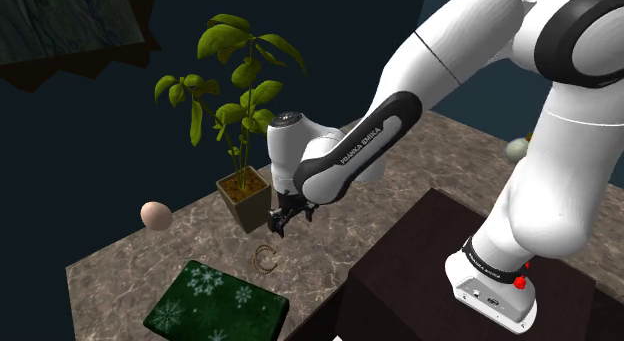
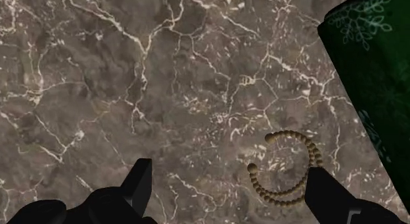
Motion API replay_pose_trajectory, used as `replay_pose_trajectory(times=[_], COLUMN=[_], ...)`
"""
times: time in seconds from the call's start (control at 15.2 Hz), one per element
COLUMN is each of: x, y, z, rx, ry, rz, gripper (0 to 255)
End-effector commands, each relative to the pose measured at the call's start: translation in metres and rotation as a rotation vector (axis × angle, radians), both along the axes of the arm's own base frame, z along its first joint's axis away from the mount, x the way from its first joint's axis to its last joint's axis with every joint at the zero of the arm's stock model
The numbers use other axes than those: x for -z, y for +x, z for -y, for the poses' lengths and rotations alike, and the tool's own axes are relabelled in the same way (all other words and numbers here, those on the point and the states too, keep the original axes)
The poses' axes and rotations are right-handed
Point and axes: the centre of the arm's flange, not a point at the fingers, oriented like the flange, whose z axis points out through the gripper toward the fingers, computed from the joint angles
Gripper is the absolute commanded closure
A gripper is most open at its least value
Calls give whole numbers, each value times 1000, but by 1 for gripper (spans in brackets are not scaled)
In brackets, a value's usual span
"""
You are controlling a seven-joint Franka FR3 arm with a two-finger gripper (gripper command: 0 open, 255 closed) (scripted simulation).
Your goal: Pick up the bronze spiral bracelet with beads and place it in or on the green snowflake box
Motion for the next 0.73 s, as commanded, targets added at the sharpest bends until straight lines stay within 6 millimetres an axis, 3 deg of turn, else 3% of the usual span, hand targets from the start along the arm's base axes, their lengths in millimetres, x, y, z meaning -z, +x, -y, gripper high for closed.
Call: replay_pose_trajectory(times=[0.0, 0.66], x=[18, 90], y=[7, 46], z=[-18, -109], rx=[0, -5], ry=[3, 17], rz=[6, 33], gripper=[0, 0])
